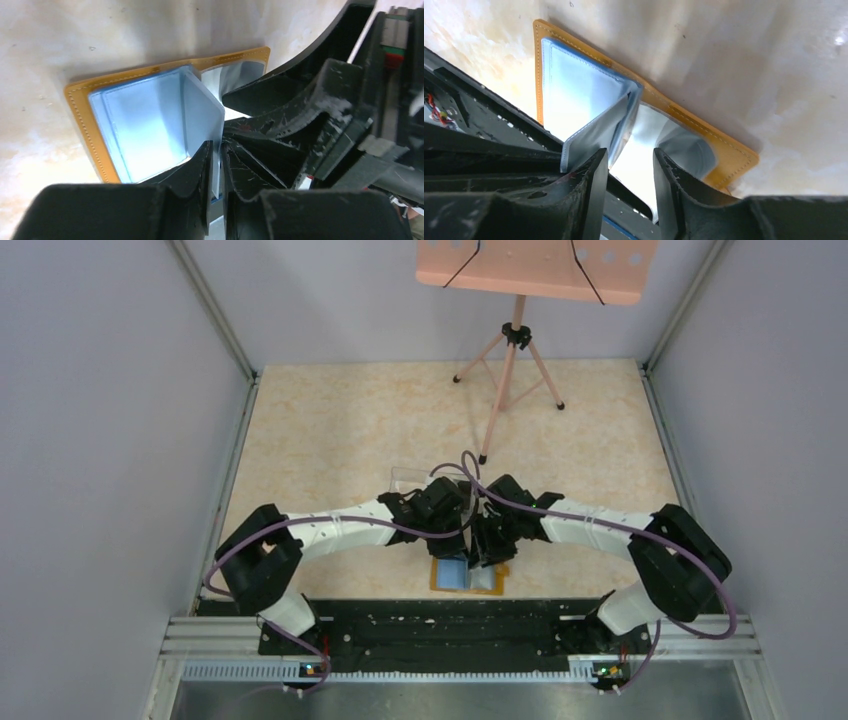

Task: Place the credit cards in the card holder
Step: Turn over the card slot in the card holder.

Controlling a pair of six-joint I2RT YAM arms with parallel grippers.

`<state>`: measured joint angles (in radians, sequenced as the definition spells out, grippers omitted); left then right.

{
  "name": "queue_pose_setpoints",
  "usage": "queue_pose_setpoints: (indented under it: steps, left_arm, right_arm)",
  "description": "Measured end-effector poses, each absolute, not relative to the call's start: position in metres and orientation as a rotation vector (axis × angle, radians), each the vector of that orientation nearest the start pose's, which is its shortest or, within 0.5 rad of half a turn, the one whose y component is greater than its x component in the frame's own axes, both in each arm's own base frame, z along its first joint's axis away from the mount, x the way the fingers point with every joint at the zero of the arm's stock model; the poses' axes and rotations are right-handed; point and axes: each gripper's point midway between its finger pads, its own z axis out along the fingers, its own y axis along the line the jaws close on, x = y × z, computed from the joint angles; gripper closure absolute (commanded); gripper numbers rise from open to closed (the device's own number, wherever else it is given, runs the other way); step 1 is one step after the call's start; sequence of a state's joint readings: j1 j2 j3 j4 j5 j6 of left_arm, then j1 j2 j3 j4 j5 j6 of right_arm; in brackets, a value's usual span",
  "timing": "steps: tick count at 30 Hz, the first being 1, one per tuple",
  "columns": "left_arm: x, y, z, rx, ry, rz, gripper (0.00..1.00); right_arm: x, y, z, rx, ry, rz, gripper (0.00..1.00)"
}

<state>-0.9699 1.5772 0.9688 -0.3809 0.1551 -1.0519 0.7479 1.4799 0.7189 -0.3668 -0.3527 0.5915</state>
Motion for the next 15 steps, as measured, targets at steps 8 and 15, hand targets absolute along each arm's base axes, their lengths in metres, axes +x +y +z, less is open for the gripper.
queue_pose_setpoints:
  steps: [8, 15]
  left_arm:
    - [0.155, -0.358, 0.064, -0.047, 2.882, -0.912, 0.72]
    - [0.157, -0.379, 0.058, -0.025, 2.902, -0.992, 0.7]
  right_arm:
    - [0.163, 0.224, 0.041, -0.335, 2.854, 0.566, 0.41]
    - [0.186, 0.199, 0.067, -0.243, 2.783, 0.507, 0.4]
